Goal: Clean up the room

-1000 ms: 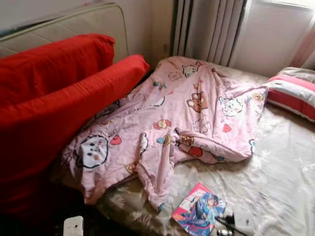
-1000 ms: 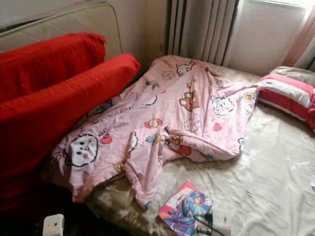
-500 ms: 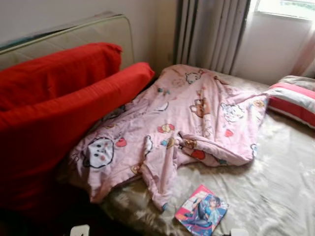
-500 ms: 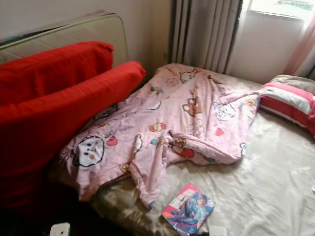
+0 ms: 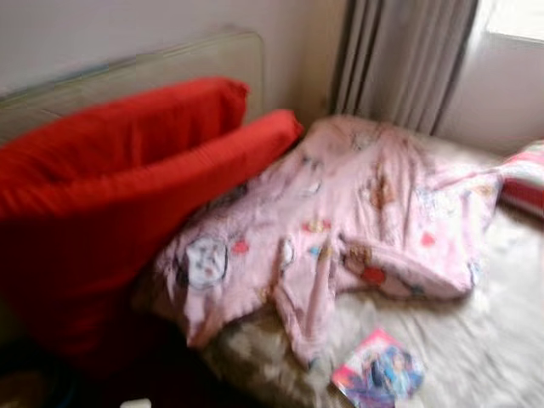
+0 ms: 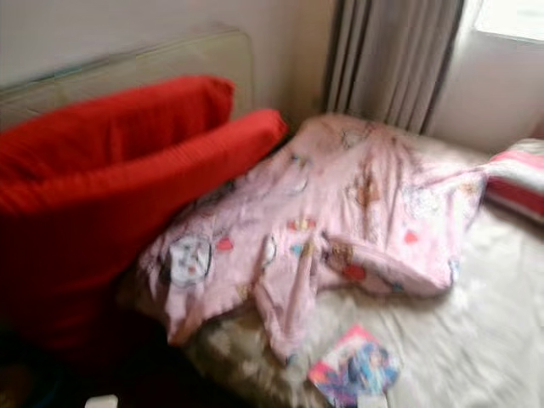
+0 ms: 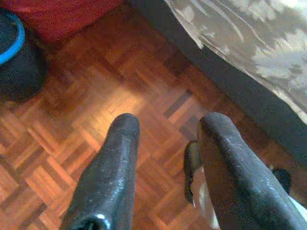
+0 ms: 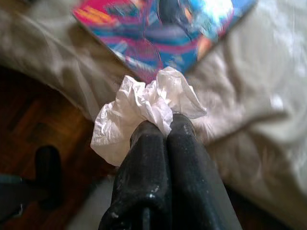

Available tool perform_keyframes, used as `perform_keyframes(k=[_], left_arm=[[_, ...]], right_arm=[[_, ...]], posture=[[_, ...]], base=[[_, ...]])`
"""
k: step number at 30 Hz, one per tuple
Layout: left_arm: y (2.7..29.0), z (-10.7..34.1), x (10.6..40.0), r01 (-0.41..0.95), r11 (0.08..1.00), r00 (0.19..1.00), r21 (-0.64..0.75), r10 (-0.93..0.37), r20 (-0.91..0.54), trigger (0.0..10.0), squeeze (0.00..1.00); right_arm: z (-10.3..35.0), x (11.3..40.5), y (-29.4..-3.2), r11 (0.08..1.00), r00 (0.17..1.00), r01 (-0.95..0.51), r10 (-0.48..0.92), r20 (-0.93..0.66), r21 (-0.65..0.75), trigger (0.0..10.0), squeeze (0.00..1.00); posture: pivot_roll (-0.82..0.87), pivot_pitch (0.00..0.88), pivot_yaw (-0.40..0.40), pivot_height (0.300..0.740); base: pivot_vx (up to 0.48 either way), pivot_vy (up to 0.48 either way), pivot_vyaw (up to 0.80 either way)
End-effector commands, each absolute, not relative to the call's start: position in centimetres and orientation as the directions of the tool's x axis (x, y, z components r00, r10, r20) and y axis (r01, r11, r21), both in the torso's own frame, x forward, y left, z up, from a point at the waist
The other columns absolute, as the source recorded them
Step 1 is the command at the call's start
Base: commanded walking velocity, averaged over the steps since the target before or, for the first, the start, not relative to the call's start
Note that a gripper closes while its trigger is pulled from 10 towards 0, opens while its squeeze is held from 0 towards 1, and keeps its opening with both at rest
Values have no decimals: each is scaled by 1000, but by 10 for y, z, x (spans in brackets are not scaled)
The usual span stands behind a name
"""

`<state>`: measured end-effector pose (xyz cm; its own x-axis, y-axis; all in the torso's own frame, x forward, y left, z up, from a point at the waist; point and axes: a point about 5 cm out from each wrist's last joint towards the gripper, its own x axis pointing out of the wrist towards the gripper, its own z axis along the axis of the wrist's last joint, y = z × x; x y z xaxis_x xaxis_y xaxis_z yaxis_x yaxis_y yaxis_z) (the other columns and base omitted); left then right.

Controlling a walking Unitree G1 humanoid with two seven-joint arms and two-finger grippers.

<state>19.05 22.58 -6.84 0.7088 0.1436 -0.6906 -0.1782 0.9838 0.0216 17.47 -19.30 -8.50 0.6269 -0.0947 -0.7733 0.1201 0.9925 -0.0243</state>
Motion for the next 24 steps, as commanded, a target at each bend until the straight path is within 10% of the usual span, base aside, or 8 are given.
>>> perform_keyframes(k=[1, 24], left_arm=[[232, -75, 177, -189, 981, 668, 39, 158, -728, 10000, 0], [234, -79, 168, -194, 980, 636, 41, 157, -756, 10000, 0]], right_arm=[[-87, 171, -191, 992, 612, 127, -92, -786, -17, 10000, 0], [-88, 168, -193, 991, 599, 129, -101, -794, -29, 10000, 0]], posture=[[24, 118, -11, 740], [28, 129, -6, 740]], base=[[0, 349, 0], [0, 349, 254]])
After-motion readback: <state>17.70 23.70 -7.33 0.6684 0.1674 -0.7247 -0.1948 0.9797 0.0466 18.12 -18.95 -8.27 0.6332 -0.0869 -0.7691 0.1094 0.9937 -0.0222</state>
